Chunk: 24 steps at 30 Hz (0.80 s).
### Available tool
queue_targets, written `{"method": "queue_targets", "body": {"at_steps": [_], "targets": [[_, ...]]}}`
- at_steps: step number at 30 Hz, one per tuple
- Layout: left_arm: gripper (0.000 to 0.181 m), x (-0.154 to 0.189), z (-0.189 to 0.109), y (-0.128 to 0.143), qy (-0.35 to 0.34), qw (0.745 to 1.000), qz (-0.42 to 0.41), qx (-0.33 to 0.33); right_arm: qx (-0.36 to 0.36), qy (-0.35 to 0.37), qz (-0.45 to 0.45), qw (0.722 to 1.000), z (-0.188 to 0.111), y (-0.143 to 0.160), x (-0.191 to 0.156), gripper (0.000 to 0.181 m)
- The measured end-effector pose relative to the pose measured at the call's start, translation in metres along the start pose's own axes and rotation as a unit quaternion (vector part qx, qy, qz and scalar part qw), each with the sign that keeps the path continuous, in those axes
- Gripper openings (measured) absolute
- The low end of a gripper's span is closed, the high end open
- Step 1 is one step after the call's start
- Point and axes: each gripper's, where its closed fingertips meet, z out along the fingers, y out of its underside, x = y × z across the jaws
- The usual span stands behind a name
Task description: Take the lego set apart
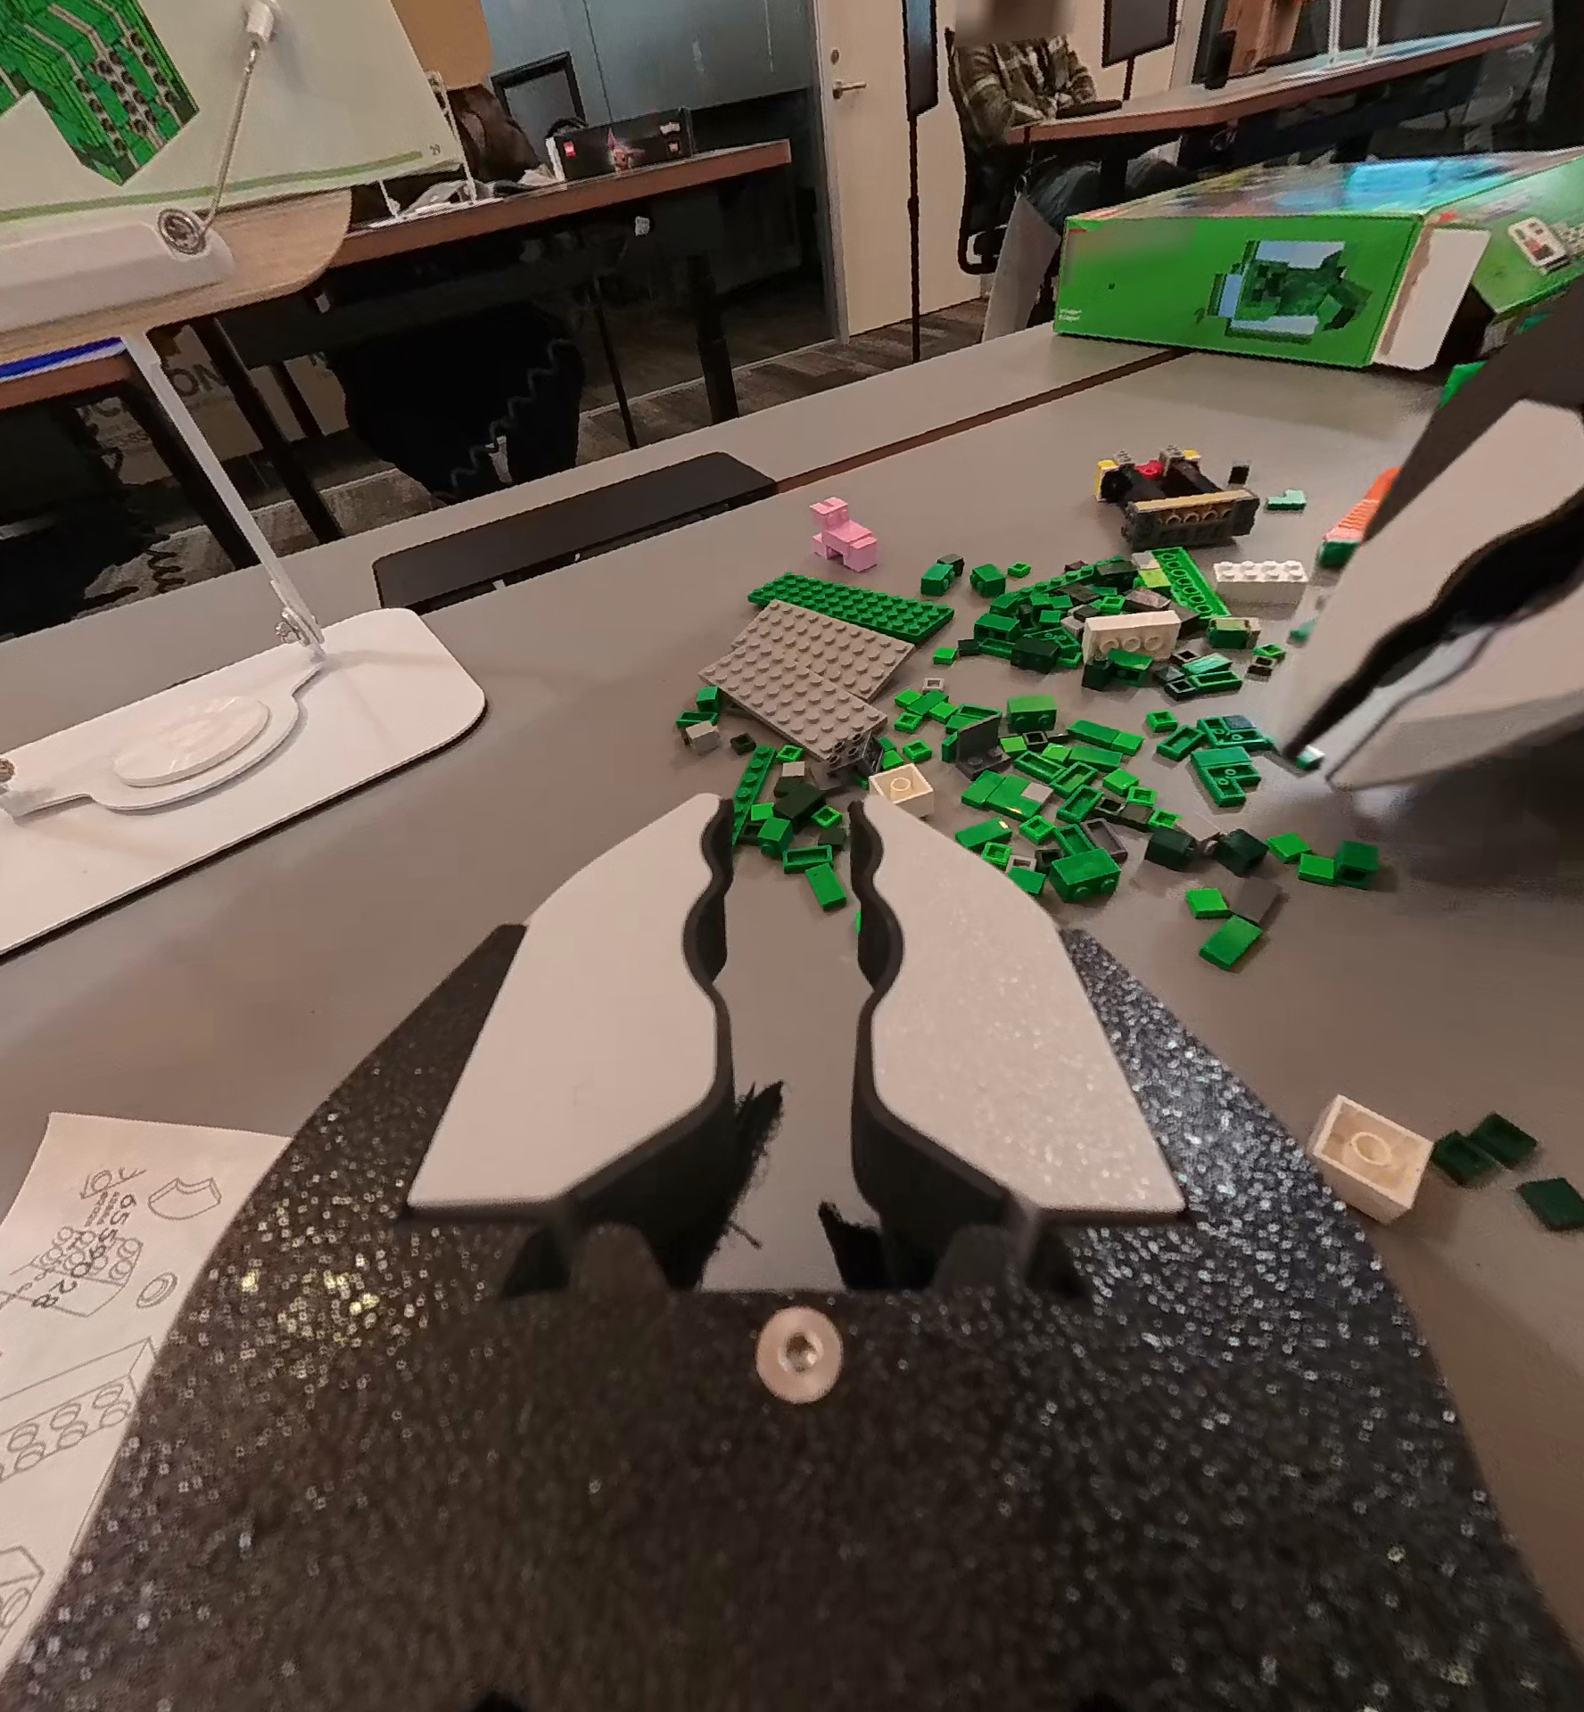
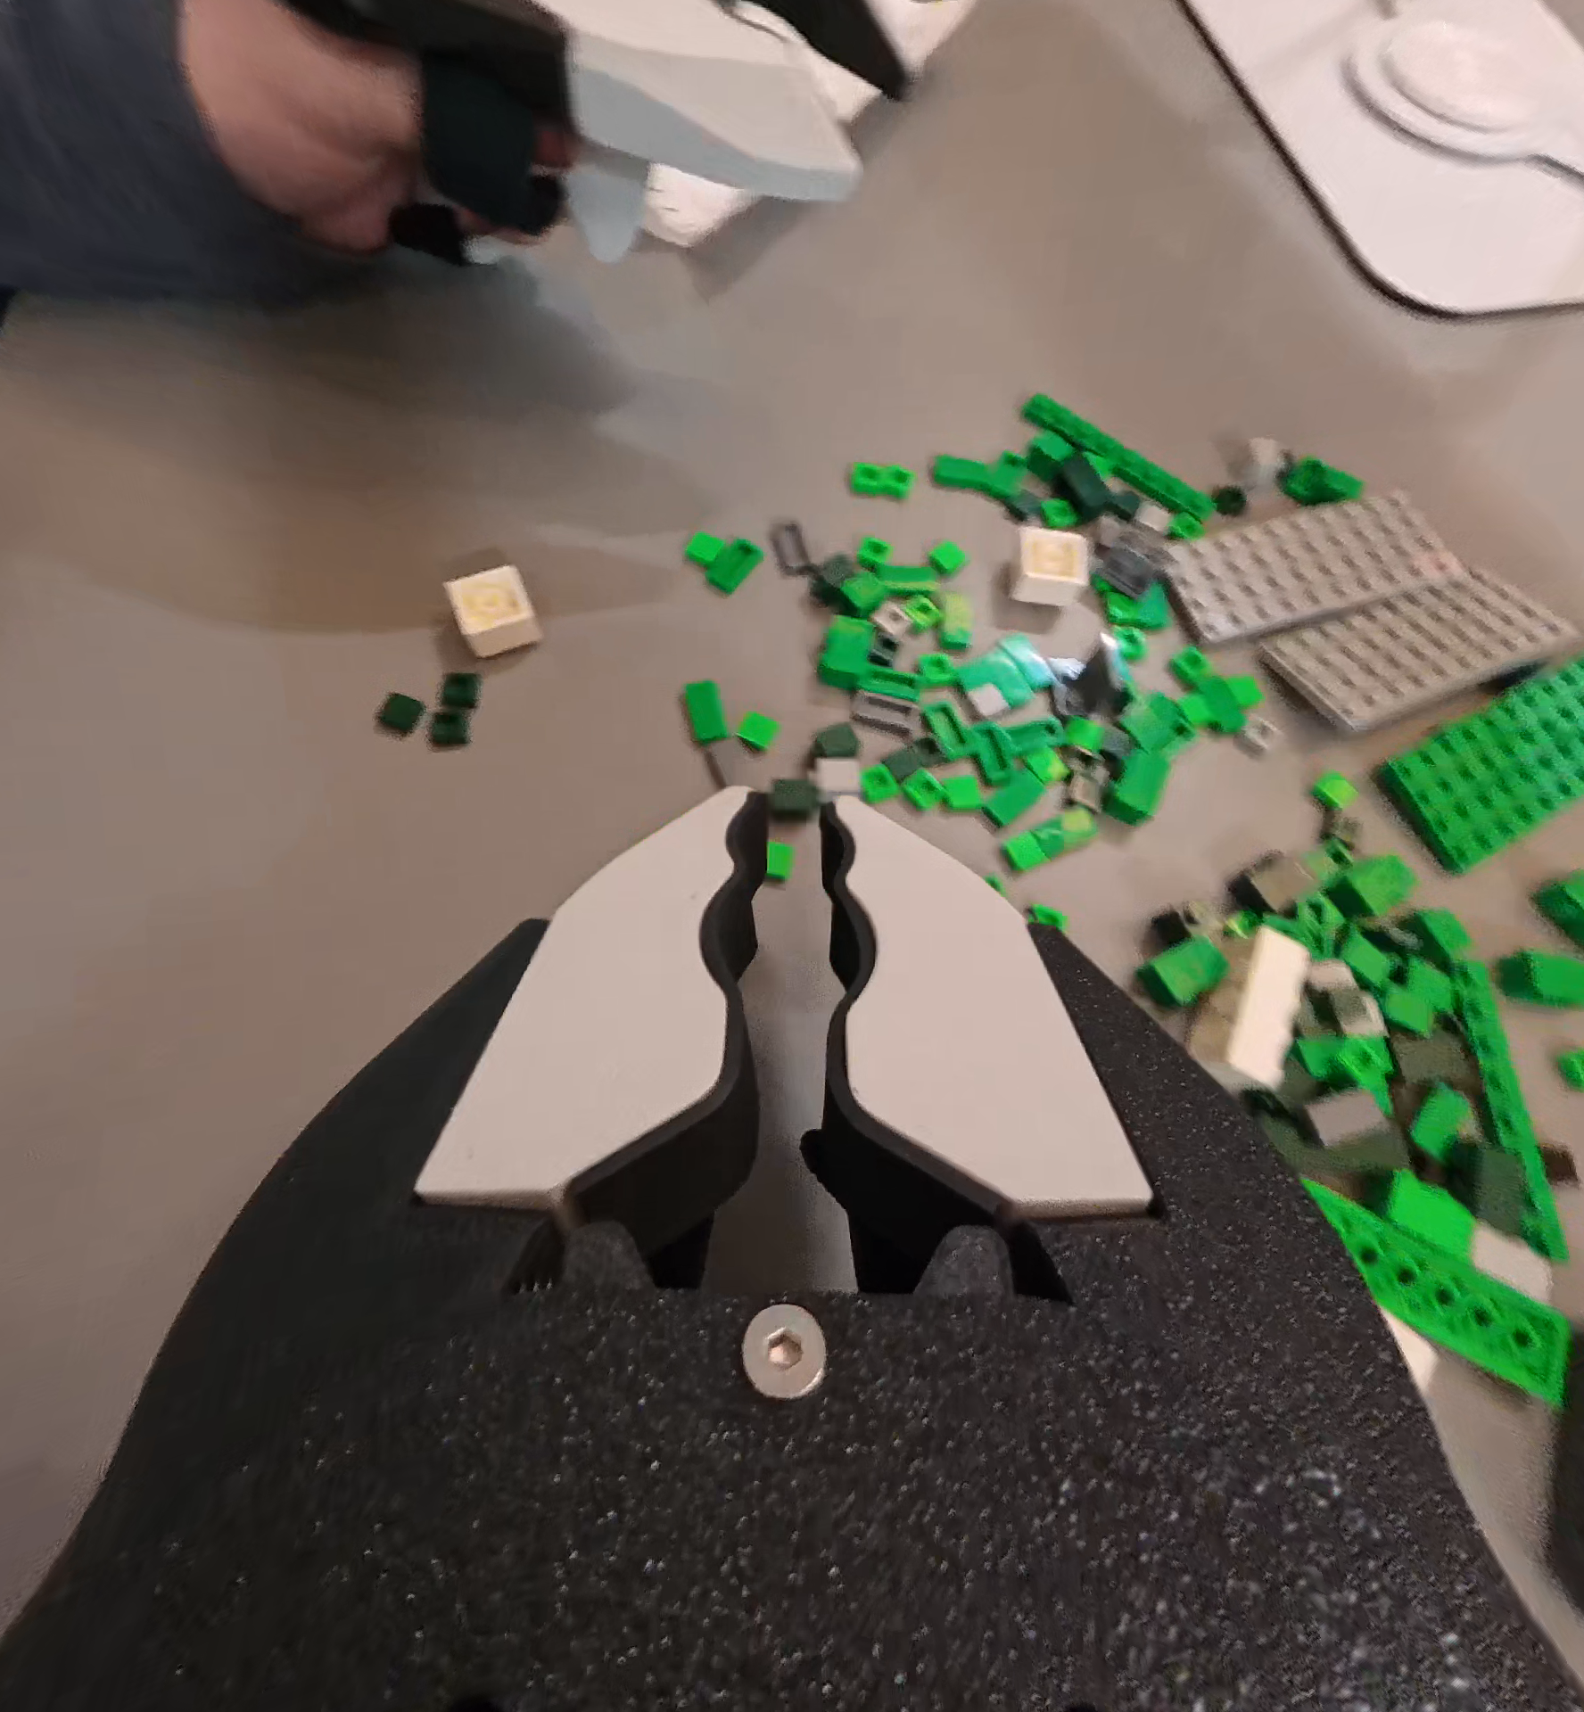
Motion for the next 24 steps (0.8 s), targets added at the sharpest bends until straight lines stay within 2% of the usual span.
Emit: {"method": "queue_targets", "body": {"at_steps": [5, 9, 13, 16, 20, 24], "targets": [[0.023, 0.000, 0.001, 0.001, -0.001, 1.000, 0.002, -0.004, -0.014, -0.036, -0.056, 0.998, 0.025, -0.012, -0.028, 0.017], [0.023, 0.001, 0.001, 0.001, -0.002, 1.000, 0.008, -0.006, -0.048, -0.036, -0.072, 0.996, 0.043, -0.007, -0.031, 0.019], [0.023, 0.001, 0.001, 0.001, -0.002, 1.000, 0.007, -0.006, -0.059, -0.025, -0.066, 0.996, 0.044, -0.007, -0.024, 0.017], [0.023, 0.001, 0.001, 0.001, -0.001, 1.000, 0.006, -0.007, -0.077, -0.024, -0.082, 0.993, 0.044, -0.003, -0.026, 0.008], [0.023, 0.001, 0.001, 0.001, -0.001, 1.000, 0.007, -0.007, -0.089, -0.023, -0.113, 0.989, 0.044, -0.003, -0.031, 0.007], [0.023, 0.001, 0.001, 0.001, -0.001, 1.000, 0.005, -0.006, -0.061, -0.101, -0.114, 0.987, 0.037, -0.008, -0.059, 0.007]]}}
